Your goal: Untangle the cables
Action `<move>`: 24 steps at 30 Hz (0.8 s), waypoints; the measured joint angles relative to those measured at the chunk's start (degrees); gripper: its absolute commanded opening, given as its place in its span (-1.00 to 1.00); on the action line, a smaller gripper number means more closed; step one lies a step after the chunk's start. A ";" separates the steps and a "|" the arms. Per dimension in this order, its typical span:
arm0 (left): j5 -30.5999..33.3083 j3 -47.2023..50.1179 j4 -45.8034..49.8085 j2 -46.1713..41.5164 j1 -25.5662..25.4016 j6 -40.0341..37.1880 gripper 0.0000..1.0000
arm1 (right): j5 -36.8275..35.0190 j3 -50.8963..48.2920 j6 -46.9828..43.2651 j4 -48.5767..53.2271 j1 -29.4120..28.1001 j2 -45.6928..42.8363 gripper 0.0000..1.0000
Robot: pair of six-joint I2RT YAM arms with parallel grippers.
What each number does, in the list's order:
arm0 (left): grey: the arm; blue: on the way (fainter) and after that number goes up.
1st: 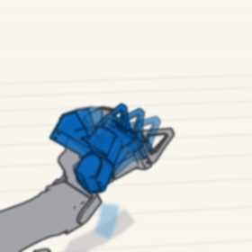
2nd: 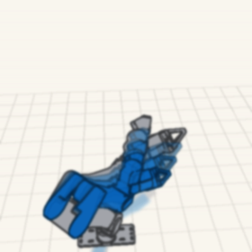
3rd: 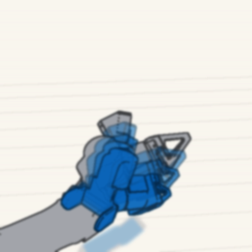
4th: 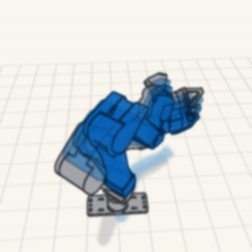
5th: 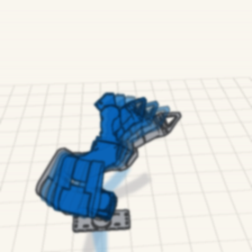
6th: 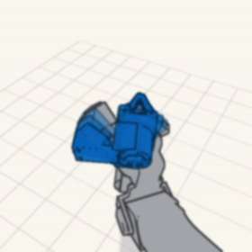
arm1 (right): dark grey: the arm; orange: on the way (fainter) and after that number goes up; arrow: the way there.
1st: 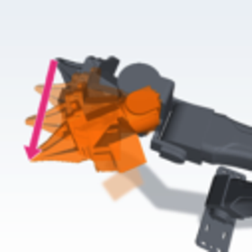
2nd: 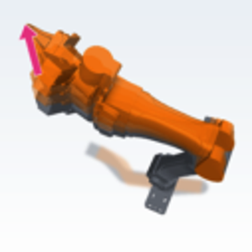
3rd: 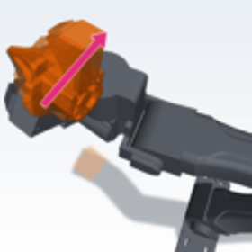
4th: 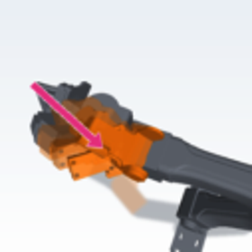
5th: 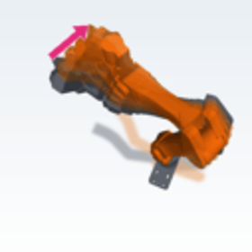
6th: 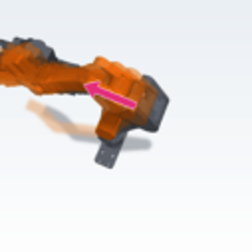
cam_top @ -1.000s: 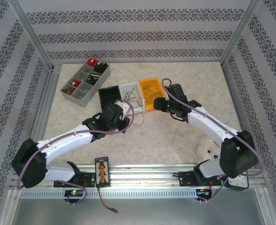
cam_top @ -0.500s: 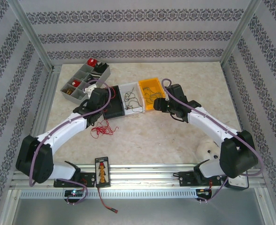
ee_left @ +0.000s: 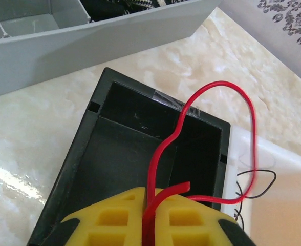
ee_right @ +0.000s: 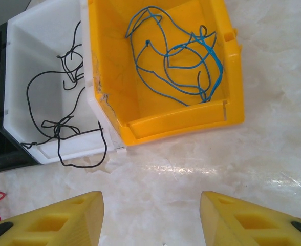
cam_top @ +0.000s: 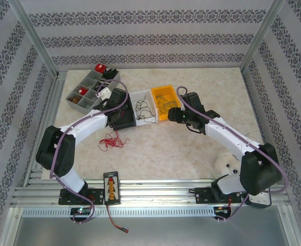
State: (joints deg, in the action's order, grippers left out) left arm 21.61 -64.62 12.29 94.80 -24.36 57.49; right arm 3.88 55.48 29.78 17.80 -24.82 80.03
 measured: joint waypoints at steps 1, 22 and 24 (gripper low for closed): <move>0.04 -0.24 0.44 0.15 0.00 0.48 -0.43 | 0.00 -0.20 -0.04 0.02 0.28 -0.31 0.06; 1.73 14.78 11.61 -22.91 -1.46 -1.09 0.40 | 7.08 -0.09 -2.71 -0.66 -2.69 1.55 0.05; 2.23 18.67 13.44 -25.73 -1.44 -0.94 0.39 | 9.16 1.09 -3.65 -0.90 -6.84 4.44 0.07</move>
State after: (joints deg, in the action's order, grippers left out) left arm 23.83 -45.95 25.74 69.08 -25.80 56.55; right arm 13.04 56.58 26.13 16.91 -31.66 84.47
